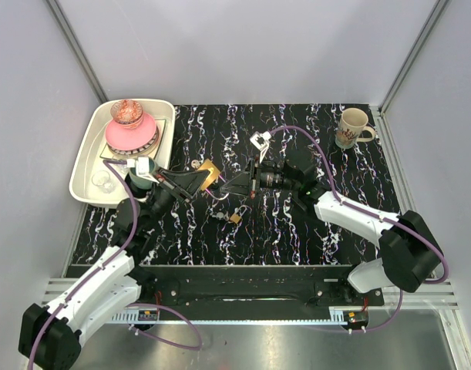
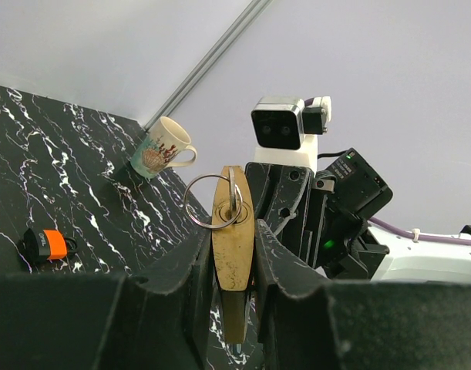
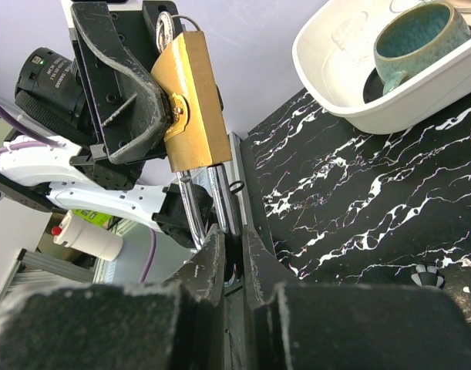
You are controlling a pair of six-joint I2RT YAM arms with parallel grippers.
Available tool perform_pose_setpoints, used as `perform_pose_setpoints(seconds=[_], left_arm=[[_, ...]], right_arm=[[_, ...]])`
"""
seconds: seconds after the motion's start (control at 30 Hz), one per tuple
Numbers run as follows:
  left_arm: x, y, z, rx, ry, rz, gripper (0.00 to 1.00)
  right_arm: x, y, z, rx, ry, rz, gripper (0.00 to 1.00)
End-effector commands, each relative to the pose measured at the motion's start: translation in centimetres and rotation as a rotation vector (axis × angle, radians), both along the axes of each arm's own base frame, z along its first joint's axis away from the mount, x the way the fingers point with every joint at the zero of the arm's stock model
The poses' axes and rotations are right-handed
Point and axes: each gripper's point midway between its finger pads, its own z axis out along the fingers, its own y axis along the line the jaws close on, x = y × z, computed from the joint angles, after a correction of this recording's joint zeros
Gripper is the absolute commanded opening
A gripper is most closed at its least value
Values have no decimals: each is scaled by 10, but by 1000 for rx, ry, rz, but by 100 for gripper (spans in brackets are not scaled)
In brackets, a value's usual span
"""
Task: Lock with the key
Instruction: Lock the lock.
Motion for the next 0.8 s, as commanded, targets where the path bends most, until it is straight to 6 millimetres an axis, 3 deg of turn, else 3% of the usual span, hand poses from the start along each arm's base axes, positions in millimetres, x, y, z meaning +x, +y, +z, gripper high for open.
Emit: perform_pose_setpoints(seconds=[0.0, 0.77], left_arm=[[-26, -28, -21, 111, 12, -201, 0], [-46, -46, -61, 214, 83, -310, 0]], right_arm=[[-14, 7, 79, 177, -167, 54, 0], [-10, 10, 119, 227, -225, 43, 0]])
